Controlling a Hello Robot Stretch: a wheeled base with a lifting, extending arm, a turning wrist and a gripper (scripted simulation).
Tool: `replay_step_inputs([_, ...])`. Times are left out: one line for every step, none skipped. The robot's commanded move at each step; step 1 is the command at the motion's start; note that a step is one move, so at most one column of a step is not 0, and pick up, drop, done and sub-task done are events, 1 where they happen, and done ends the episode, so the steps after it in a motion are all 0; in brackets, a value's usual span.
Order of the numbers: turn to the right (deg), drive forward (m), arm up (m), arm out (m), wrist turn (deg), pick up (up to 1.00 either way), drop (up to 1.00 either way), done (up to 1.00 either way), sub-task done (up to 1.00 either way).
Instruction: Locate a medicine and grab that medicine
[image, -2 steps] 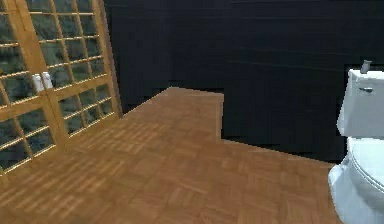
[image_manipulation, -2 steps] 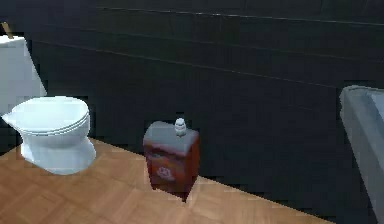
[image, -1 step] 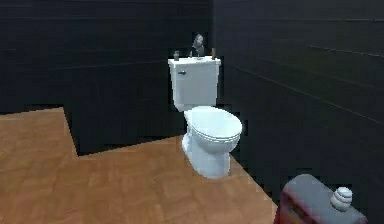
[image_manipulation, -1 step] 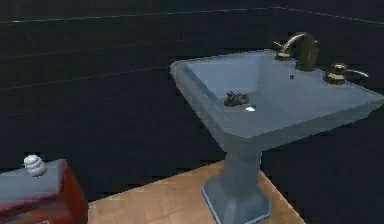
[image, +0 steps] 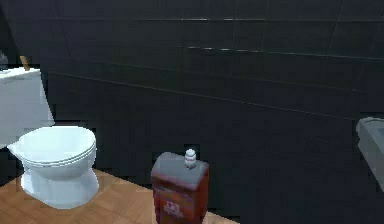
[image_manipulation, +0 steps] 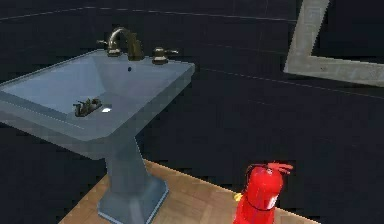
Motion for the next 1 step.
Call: replay_step_inputs([3.0, 0.00, 0.00, 0.00, 0.0, 0.00, 0.00, 0.00, 0.00])
